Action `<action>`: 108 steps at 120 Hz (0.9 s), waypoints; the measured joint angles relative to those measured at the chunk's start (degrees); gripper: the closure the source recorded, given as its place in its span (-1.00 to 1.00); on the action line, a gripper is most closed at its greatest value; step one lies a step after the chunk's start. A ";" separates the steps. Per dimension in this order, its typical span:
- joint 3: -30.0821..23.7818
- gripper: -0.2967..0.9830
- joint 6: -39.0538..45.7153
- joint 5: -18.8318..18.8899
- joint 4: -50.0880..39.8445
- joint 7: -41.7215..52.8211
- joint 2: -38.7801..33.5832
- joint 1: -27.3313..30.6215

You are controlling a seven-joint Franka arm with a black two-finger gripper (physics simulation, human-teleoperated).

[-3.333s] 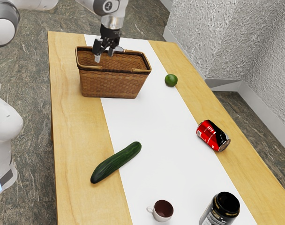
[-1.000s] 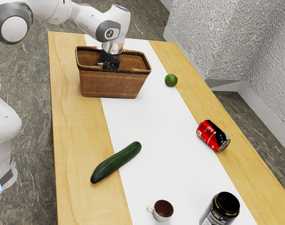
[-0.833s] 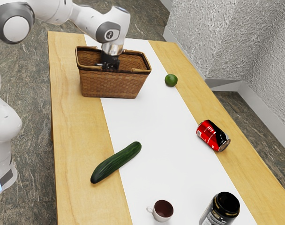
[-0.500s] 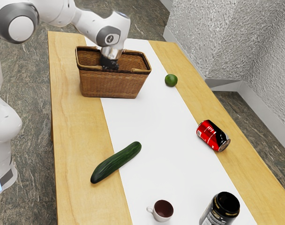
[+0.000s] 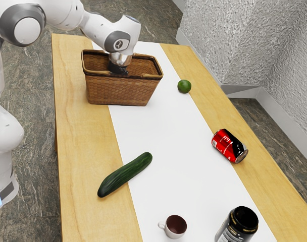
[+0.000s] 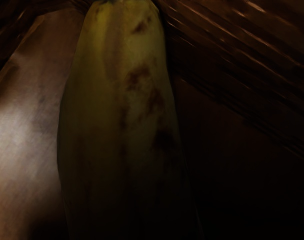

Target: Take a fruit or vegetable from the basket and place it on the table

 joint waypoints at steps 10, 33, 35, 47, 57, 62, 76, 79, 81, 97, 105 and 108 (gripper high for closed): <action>-0.01 -0.10 -0.04 0.04 0.07 -0.20 0.06 0.07; 0.26 0.28 -1.47 0.03 0.00 2.03 -0.88 0.11; 0.26 0.30 -1.58 0.04 0.00 2.20 -1.12 0.07; 0.32 0.27 -1.84 0.13 -0.05 3.11 -2.73 -1.02; 0.22 0.23 -1.72 0.16 -0.11 3.77 -3.63 -2.30; 0.23 0.21 -1.67 0.17 -0.13 4.06 -3.83 -2.52; 0.32 0.22 -1.57 0.63 -0.14 4.77 -5.04 -2.62; 0.35 0.23 -1.55 0.85 -0.14 4.91 -5.67 -2.63; 0.37 0.23 -1.55 0.98 -0.14 5.00 -6.18 -2.59; 0.40 0.29 -2.08 2.14 -0.22 5.52 -10.19 -1.55; 0.40 0.31 -2.99 3.08 -0.13 5.72 -13.54 -0.70; 0.37 0.31 -3.44 3.48 -0.07 5.79 -15.06 -0.24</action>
